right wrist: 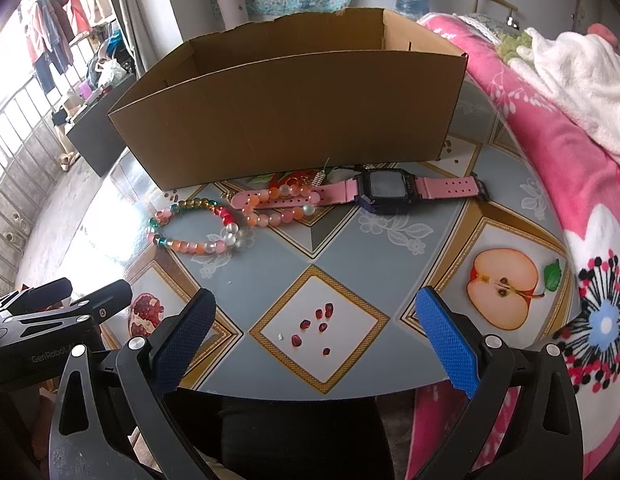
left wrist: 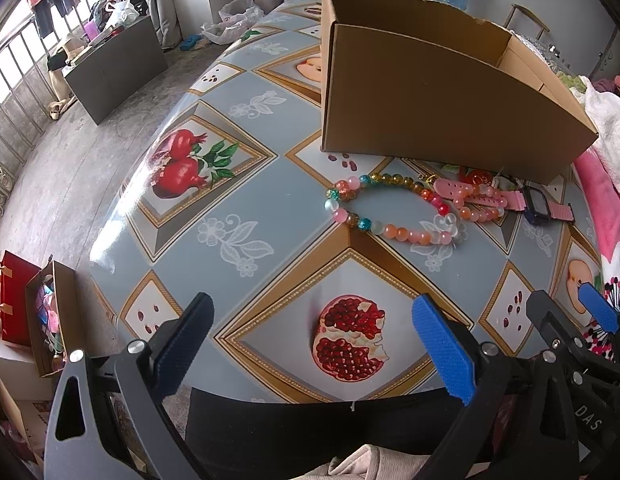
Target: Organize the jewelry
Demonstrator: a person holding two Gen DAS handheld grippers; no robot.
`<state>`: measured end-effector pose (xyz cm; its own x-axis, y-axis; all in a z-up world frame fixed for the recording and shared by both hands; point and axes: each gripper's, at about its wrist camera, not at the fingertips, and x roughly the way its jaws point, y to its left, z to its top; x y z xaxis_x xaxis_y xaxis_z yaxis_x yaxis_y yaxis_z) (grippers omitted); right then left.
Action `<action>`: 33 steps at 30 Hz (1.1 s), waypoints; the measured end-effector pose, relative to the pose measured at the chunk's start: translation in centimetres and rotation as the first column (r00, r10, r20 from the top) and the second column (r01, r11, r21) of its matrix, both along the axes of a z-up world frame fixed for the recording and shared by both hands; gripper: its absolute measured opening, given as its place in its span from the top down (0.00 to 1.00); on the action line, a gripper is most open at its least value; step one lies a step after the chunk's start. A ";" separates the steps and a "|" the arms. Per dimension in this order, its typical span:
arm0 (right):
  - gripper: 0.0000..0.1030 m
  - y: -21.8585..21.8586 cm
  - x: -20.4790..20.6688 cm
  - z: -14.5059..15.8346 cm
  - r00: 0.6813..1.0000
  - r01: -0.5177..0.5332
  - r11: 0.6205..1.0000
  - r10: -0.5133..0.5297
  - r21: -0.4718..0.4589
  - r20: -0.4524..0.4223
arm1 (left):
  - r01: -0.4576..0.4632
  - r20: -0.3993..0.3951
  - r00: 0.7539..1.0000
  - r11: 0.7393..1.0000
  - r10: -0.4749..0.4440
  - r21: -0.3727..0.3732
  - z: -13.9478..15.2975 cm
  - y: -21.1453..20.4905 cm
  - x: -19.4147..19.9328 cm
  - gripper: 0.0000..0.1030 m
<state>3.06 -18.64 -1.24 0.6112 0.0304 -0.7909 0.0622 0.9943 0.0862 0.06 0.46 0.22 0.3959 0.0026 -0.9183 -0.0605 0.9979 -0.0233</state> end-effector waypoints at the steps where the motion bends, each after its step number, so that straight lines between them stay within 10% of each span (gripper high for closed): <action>1: 0.07 0.0 0.0 0.0 1.000 0.000 1.000 0.000 0.000 0.000 | 0.000 0.000 1.000 1.000 0.000 0.000 0.0 0.0 0.0 0.05; 33: 0.07 0.2 0.1 -0.2 1.000 0.001 1.000 -0.001 0.003 -0.002 | -0.001 -0.001 1.000 1.000 0.001 0.002 0.0 -0.1 0.0 0.05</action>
<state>3.11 -18.47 -1.48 0.6093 0.0320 -0.7923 0.0633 0.9940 0.0888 0.08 0.39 0.18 0.3951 0.0047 -0.9186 -0.0616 0.9979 -0.0214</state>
